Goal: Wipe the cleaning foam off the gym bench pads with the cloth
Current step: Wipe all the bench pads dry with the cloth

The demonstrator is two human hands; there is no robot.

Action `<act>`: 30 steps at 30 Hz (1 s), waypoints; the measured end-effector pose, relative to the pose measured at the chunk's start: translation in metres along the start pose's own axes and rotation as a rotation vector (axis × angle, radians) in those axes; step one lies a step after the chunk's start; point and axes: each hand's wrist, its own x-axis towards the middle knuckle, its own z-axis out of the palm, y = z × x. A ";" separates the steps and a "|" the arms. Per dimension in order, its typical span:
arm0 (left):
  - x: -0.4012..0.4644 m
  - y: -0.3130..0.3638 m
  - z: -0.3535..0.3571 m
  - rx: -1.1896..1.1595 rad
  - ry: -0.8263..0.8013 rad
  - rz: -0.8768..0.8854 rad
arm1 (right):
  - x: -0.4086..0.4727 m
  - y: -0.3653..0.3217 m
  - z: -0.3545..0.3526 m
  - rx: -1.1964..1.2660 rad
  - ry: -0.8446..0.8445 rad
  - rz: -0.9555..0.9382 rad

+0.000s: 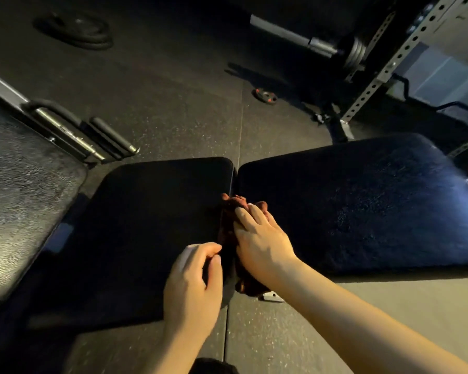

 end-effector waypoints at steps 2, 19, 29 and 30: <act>-0.006 0.028 -0.015 0.021 -0.024 -0.059 | -0.021 0.020 -0.021 0.057 -0.044 0.055; 0.032 0.319 -0.036 -0.251 -0.429 -0.883 | -0.165 0.205 -0.122 0.544 0.106 0.809; 0.074 0.369 0.074 -0.165 -0.402 -0.947 | -0.027 0.330 -0.128 0.817 0.297 0.710; 0.076 0.371 0.080 -0.151 -0.423 -0.946 | -0.006 0.343 -0.132 0.837 0.250 0.759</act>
